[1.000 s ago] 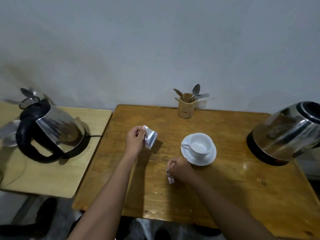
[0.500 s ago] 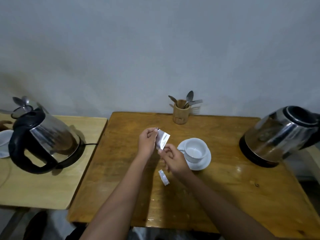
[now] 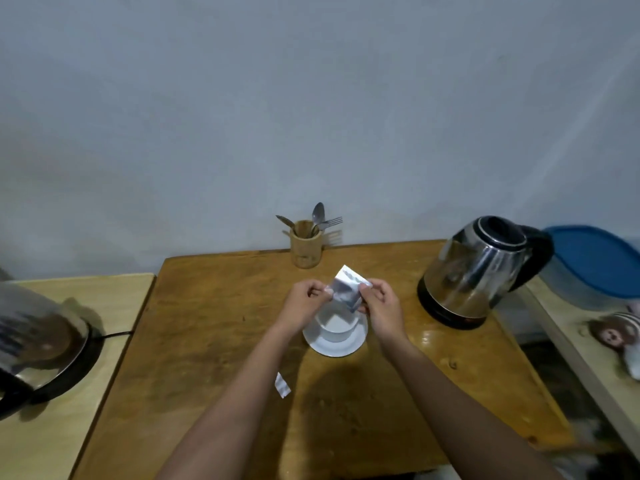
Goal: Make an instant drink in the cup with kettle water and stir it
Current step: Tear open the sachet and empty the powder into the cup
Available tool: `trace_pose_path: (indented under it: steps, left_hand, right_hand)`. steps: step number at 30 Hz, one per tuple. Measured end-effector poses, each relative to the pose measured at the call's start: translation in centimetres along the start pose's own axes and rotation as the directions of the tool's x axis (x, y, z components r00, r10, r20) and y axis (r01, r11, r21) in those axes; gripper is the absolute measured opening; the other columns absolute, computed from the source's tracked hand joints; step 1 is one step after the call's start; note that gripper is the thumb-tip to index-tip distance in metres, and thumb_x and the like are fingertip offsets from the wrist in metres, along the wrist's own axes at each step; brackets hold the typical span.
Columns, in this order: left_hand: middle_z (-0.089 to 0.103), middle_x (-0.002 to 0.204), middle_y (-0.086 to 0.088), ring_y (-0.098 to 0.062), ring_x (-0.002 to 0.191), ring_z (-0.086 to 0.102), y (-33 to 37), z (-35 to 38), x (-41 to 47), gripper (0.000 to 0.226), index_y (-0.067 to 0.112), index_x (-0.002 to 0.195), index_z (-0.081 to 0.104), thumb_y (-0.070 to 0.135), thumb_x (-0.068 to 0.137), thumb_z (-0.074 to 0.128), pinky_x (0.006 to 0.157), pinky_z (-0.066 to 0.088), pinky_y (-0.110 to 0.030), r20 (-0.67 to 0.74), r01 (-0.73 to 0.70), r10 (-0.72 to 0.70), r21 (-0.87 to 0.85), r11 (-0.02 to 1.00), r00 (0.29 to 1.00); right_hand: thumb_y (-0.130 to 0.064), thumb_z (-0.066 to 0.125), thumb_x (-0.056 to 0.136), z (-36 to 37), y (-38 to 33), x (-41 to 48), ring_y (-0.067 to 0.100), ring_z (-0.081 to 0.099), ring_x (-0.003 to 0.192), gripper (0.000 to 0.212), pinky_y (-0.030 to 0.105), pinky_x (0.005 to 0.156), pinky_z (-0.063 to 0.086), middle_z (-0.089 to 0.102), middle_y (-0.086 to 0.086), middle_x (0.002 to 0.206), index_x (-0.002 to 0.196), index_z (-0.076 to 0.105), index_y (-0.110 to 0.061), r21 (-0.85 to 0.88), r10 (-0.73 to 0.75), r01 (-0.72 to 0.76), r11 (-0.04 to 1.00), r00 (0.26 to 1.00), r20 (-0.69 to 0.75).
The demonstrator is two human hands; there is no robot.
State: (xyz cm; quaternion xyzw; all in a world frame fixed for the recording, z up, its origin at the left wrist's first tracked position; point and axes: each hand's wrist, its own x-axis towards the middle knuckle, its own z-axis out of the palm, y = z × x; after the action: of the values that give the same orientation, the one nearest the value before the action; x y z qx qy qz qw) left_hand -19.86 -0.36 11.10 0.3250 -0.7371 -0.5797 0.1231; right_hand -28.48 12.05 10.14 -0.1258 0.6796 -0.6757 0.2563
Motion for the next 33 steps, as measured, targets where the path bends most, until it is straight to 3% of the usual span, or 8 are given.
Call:
trace_pose_path:
  steps: [3,7,9,12,18,24,29,33]
  left_hand:
    - [0.05,0.068,0.004,-0.01,0.066,0.046,-0.9,1.4,1.3,0.016,0.019,0.076,0.057,0.005,0.085,0.057,0.06,0.041,-0.018,0.072,0.019,-0.026,0.093,0.995,0.997]
    - [0.051,0.072,0.003,-0.01,0.066,0.048,-0.8,2.6,2.8,0.027,0.012,0.106,0.055,0.001,0.082,0.061,0.056,0.041,-0.01,0.158,-0.035,0.003,0.201,0.979,0.987]
    - [0.054,0.074,0.001,-0.013,0.069,0.05,-0.7,2.9,3.8,0.028,0.013,0.108,0.058,0.004,0.082,0.061,0.061,0.041,-0.02,0.156,-0.07,0.025,0.293,0.954,0.987]
    - [0.057,0.078,-0.005,-0.018,0.075,0.052,-1.1,2.9,5.0,0.012,0.006,0.092,0.065,0.005,0.083,0.057,0.068,0.039,-0.027,0.157,-0.106,0.041,0.431,0.896,0.987]
    - [0.06,0.073,-0.002,-0.014,0.07,0.052,-2.2,1.7,5.8,0.013,0.007,0.074,0.071,0.001,0.08,0.061,0.068,0.039,-0.026,0.098,-0.049,0.006,0.446,0.894,0.995]
    - [0.064,0.079,-0.008,-0.017,0.074,0.053,-3.3,2.1,5.0,0.009,0.0,0.084,0.073,0.0,0.079,0.065,0.069,0.042,-0.029,-0.002,-0.011,0.013,0.331,0.943,1.0]
    - [0.062,0.078,-0.006,-0.017,0.073,0.055,-3.4,2.3,4.6,0.018,0.009,0.098,0.066,0.009,0.081,0.064,0.069,0.045,-0.031,0.008,-0.027,0.026,0.389,0.921,1.0]
    - [0.067,0.081,-0.009,-0.021,0.077,0.06,-3.2,1.9,4.2,0.011,0.01,0.091,0.07,0.012,0.081,0.065,0.07,0.048,-0.034,0.01,-0.066,0.067,0.404,0.912,0.998]
  right_hand:
    - [-0.009,0.052,0.092,-1.6,1.0,1.1,0.01,0.061,0.07,0.014,0.015,0.053,0.049,0.063,0.005,0.085,0.104,0.055,-0.003,-0.08,0.026,-0.022,0.997,0.999,0.046]
    - [-0.006,0.052,0.09,-2.8,1.9,2.6,-0.003,0.053,0.045,0.008,0.014,0.045,0.041,0.057,0.001,0.064,0.085,0.056,-0.01,-0.268,-0.005,0.029,0.963,0.996,0.092]
    - [-0.005,0.052,0.089,-3.0,2.0,3.5,0.001,0.05,0.049,0.008,0.013,0.046,0.036,0.054,0.003,0.064,0.086,0.058,-0.007,-0.43,-0.045,0.101,0.897,0.989,0.138]
    - [-0.006,0.051,0.088,-2.7,1.7,4.8,0.017,0.046,0.062,0.011,0.024,0.052,0.031,0.051,0.009,0.068,0.087,0.059,0.0,-0.603,-0.105,0.269,0.751,0.95,0.294]
    - [-0.016,0.052,0.085,-1.6,0.9,6.5,0.026,0.054,0.066,0.016,0.034,0.058,0.039,0.059,0.015,0.07,0.086,0.059,-0.002,-0.656,-0.096,0.43,0.62,0.872,0.481]
    - [-0.006,0.062,0.079,-1.6,0.6,7.1,0.016,0.047,0.064,0.006,0.026,0.063,0.038,0.045,-0.006,0.06,0.079,0.058,-0.011,-0.683,-0.064,0.416,0.6,0.876,0.478]
    - [-0.009,0.057,0.081,-0.9,-0.5,7.7,0.021,0.055,0.071,0.009,0.035,0.064,0.047,0.056,0.002,0.072,0.085,0.064,-0.012,-0.744,-0.003,0.486,0.459,0.838,0.546]
    - [-0.01,0.054,0.083,0.4,-1.5,7.8,0.024,0.059,0.076,0.015,0.035,0.065,0.047,0.059,0.004,0.078,0.091,0.067,-0.012,-0.761,0.068,0.547,0.348,0.796,0.602]
